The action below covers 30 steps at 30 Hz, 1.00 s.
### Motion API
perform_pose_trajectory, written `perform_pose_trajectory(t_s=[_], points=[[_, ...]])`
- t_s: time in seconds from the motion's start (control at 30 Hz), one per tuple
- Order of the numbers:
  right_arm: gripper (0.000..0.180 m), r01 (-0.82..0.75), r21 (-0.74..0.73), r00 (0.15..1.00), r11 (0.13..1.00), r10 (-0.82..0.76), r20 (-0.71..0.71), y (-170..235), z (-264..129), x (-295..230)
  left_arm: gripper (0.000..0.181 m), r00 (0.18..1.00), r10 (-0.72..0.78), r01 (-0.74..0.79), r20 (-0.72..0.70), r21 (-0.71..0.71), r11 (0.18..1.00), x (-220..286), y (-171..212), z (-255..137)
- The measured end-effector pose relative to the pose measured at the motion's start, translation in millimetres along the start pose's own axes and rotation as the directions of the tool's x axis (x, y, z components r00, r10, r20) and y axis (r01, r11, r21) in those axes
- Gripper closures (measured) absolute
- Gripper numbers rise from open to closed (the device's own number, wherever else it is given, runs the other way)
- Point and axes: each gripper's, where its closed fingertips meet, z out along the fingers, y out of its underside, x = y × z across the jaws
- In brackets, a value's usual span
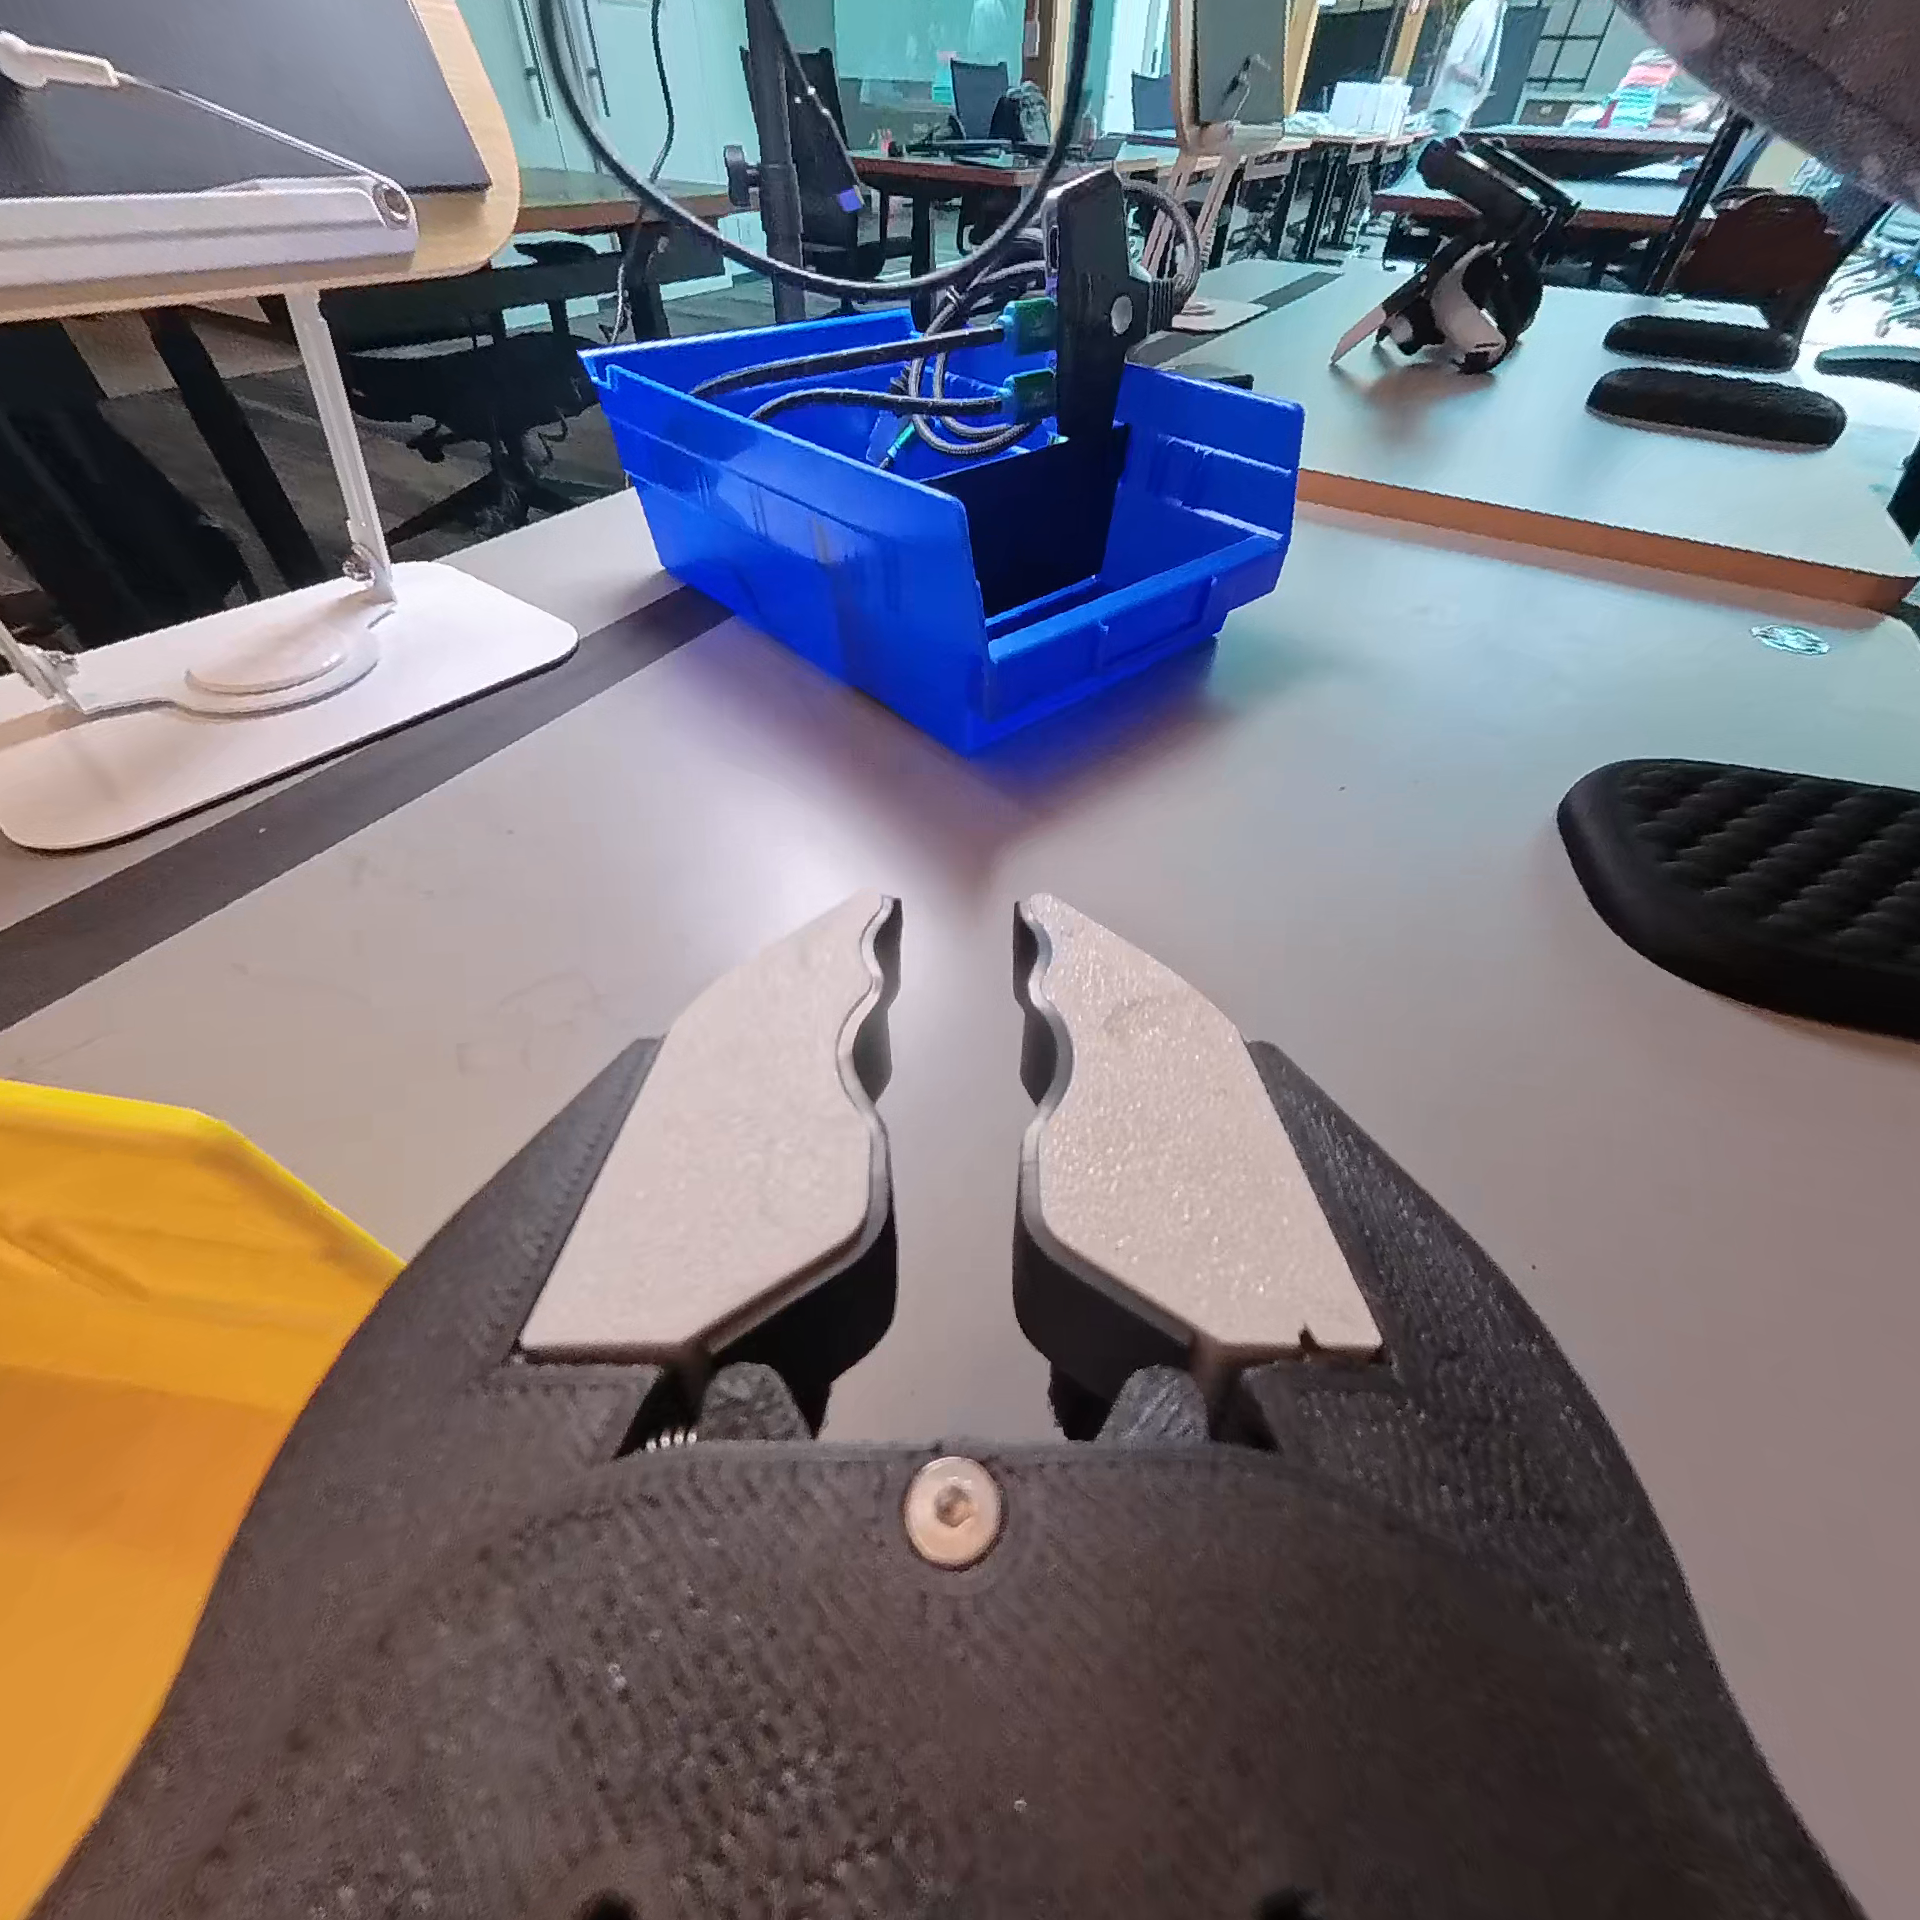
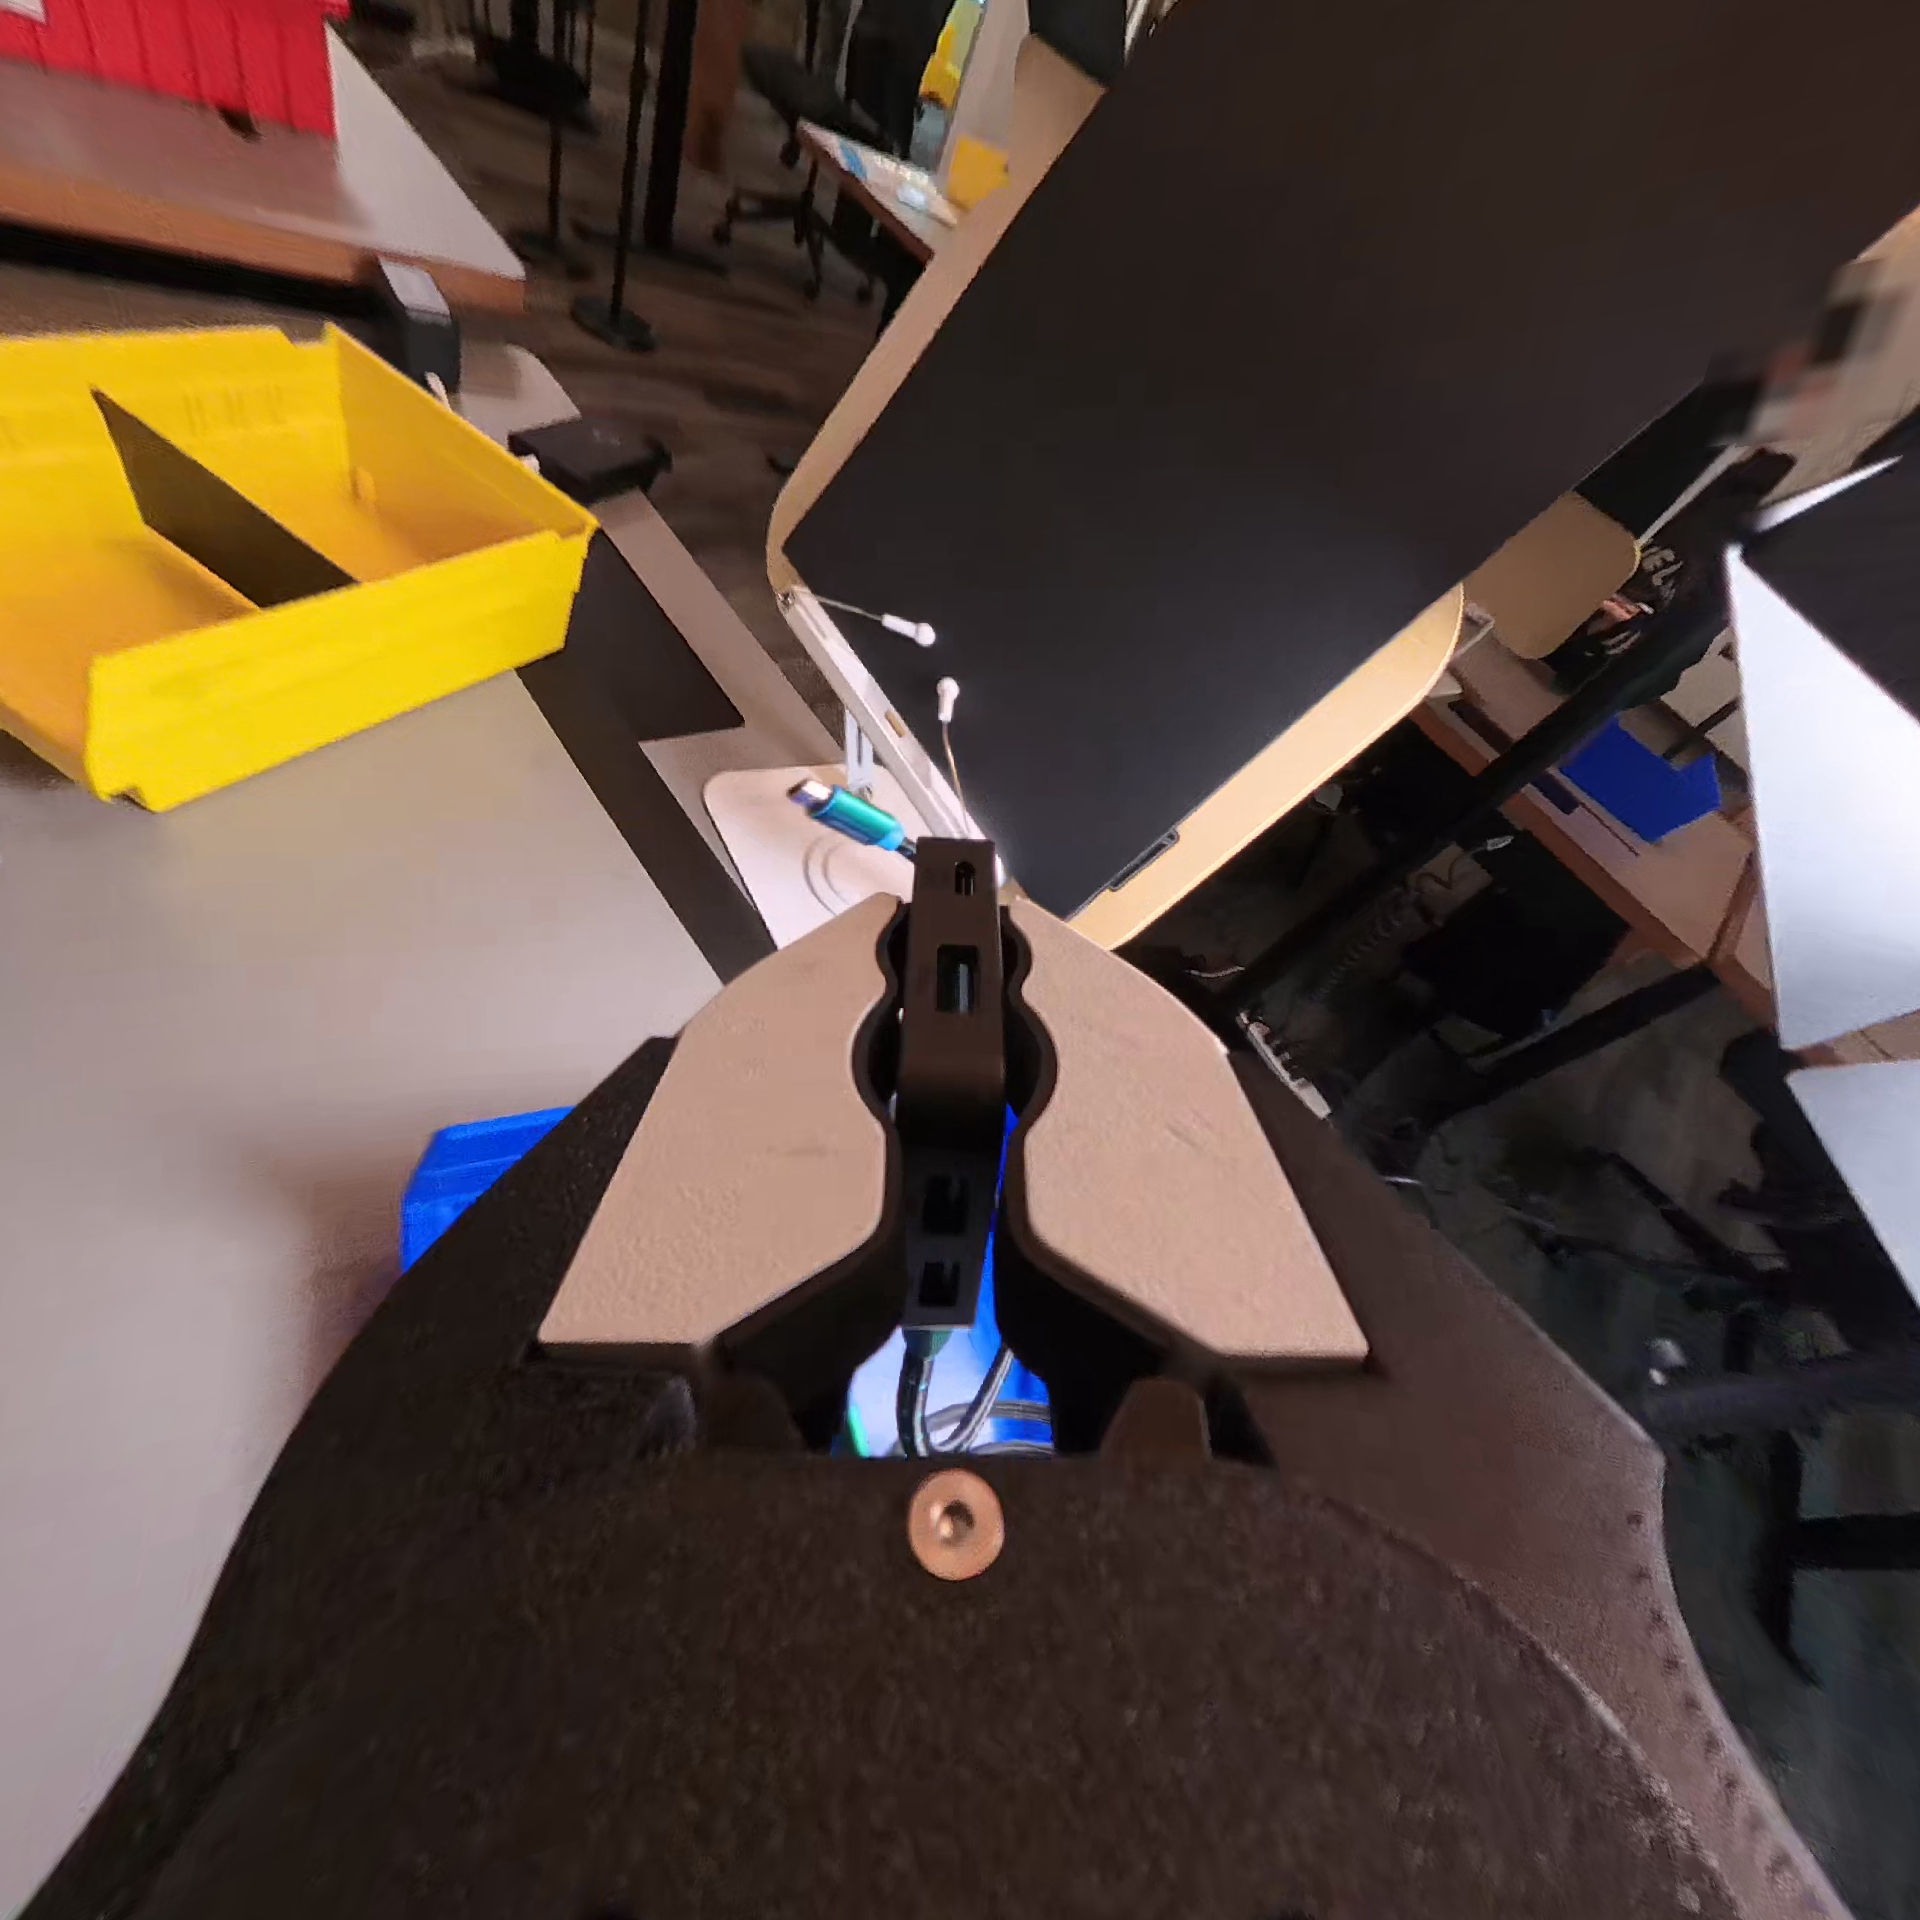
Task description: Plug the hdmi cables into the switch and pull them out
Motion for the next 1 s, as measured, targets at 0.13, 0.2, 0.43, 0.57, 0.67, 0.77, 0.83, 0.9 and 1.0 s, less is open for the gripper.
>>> perform_pose_trajectory(t_s=[0.13,0.2,0.43,0.57,0.67,0.77,0.83,0.9,1.0], points=[[0.165,0.071,-0.217,0.997,0.974,-0.066,0.03,56.2,32.5,3.9,0.16,1.0,-0.008,0.008,-0.018,-0.002,1.0,2.0,-0.9,0.5],[0.164,0.109,-0.349,0.994,0.931,-0.096,0.055,95.3,45.2,-1.3,0.16,1.0,0.0,0.0,-0.024,-0.008,1.0,4.0,-0.4,1.3],[0.163,0.257,-0.643,0.966,0.722,-0.212,0.148,154.6,72.7,-32.4,0.158,1.0,-0.008,0.008,-0.017,-0.018,1.0,3.7,-0.5,2.4],[0.146,0.307,-0.694,0.947,0.651,-0.283,0.154,147.4,75.1,-42.5,0.154,0.999,-0.035,0.035,0.029,0.004,0.999,-5.9,-5.7,-2.7],[0.137,0.211,-0.589,0.976,0.78,-0.202,0.083,108.1,68.1,-50.0,0.153,0.998,-0.039,0.038,0.054,0.018,0.999,-10.9,-9.6,-6.0],[0.136,0.149,-0.427,0.988,0.892,-0.154,0.022,66.8,47.9,-61.3,0.151,0.997,-0.039,0.038,0.069,0.023,0.999,-13.5,-12.3,-7.8],[0.137,0.123,-0.342,0.992,0.932,-0.129,0.005,51.7,30.1,-76.7,0.149,0.995,-0.029,0.027,0.09,0.021,0.999,-16.5,-13.7,-9.3],[0.141,0.116,-0.319,0.993,0.941,-0.11,0.037,55.6,12.9,-102.6,0.147,0.992,-0.01,0.008,0.126,0.017,1.0,-22.3,-16.2,-13.1],[0.143,0.152,-0.401,0.983,0.903,-0.095,0.157,98.0,-5.6,-153.9,0.147,0.977,0.045,-0.049,0.207,0.011,0.999,-39.1,-26.0,-29.4]])
